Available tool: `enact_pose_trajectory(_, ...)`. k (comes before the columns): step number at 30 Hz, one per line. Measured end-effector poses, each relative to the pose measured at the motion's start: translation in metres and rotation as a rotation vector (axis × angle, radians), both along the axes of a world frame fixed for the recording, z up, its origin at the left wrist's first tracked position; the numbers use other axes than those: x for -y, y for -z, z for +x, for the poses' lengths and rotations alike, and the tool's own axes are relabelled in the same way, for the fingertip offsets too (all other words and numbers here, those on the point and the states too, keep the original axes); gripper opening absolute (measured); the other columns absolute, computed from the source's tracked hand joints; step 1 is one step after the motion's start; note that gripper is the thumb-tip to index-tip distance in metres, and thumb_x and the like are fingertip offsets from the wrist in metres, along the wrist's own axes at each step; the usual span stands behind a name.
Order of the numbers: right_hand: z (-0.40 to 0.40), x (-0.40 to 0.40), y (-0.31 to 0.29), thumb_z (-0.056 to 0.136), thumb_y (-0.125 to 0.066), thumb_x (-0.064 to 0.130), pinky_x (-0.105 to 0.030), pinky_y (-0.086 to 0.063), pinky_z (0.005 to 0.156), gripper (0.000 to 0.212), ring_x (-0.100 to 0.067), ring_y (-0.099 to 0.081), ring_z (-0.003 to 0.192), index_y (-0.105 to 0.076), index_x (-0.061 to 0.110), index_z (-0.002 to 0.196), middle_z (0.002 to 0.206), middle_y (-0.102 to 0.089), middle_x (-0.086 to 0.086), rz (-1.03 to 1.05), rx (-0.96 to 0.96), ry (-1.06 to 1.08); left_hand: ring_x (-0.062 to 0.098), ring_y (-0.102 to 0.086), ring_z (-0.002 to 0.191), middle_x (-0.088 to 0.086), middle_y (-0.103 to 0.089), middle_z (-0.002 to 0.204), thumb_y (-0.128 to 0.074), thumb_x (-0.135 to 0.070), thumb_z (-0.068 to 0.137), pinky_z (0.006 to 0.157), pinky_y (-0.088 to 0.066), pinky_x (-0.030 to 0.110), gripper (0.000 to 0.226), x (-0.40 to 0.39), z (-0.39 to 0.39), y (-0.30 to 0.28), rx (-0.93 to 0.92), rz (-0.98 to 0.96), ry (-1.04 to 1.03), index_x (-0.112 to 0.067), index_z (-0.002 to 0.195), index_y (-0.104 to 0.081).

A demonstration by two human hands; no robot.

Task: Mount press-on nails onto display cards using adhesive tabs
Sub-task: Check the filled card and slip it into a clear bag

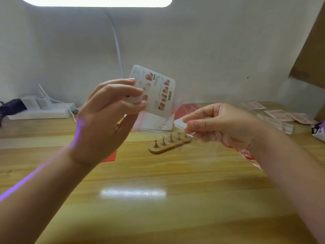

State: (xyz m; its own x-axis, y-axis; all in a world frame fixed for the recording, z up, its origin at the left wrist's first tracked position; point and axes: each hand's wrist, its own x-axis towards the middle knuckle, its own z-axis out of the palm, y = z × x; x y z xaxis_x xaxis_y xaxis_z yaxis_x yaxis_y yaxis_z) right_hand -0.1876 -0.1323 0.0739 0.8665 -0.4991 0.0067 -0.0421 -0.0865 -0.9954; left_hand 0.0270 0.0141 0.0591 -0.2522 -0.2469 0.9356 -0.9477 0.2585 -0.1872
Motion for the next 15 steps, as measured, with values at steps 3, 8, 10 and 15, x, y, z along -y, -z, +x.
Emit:
enact_pose_trajectory(3, 0.0008, -0.0021, 0.0003, 0.051, -0.082, 0.024, -0.018, -0.051, 0.050, 0.032, -0.013, -0.069, 0.061, -0.079, 0.013, 0.080, 0.079, -0.075, -0.010, -0.012, 0.004, -0.014, 0.043, -0.062, 0.102, 0.025, -0.064, 0.099, -0.071, 0.006, 0.084, 0.094, -0.053, 0.039, 0.005, -0.0007, -0.0024, 0.0001, 0.019, -0.012, -0.007, 0.005, 0.079, -0.071)
enact_pose_trajectory(8, 0.0020, -0.0061, -0.0007, 0.054, -0.083, 0.024, -0.017, -0.050, 0.051, 0.032, -0.013, -0.068, 0.059, -0.078, 0.013, 0.084, 0.080, -0.075, -0.013, -0.023, 0.003, -0.054, 0.039, -0.058, 0.107, 0.023, -0.064, 0.102, -0.066, 0.000, 0.090, 0.098, -0.051, 0.035, 0.011, 0.0001, -0.0028, 0.0021, 0.088, 0.014, 0.046, -0.006, 0.093, -0.059)
enact_pose_trajectory(10, 0.0025, -0.0063, -0.0009, 0.056, -0.082, 0.023, -0.017, -0.050, 0.050, 0.034, -0.013, -0.068, 0.059, -0.077, 0.009, 0.086, 0.081, -0.075, -0.013, -0.025, 0.009, -0.060, 0.038, -0.059, 0.106, 0.024, -0.064, 0.100, -0.066, -0.003, 0.091, 0.098, -0.051, 0.035, 0.009, 0.0002, -0.0034, 0.0029, 0.115, 0.032, 0.055, -0.008, 0.093, -0.059)
enact_pose_trajectory(15, 0.0024, -0.0041, -0.0015, 0.059, -0.078, 0.025, -0.018, -0.050, 0.050, 0.026, -0.012, -0.068, 0.057, -0.079, 0.013, 0.082, 0.077, -0.075, -0.011, 0.006, 0.038, -0.056, 0.037, -0.062, 0.104, 0.022, -0.066, 0.098, -0.068, -0.002, 0.088, 0.096, -0.051, 0.035, 0.008, -0.0001, -0.0032, 0.0039, 0.144, 0.075, 0.078, -0.008, 0.090, -0.063)
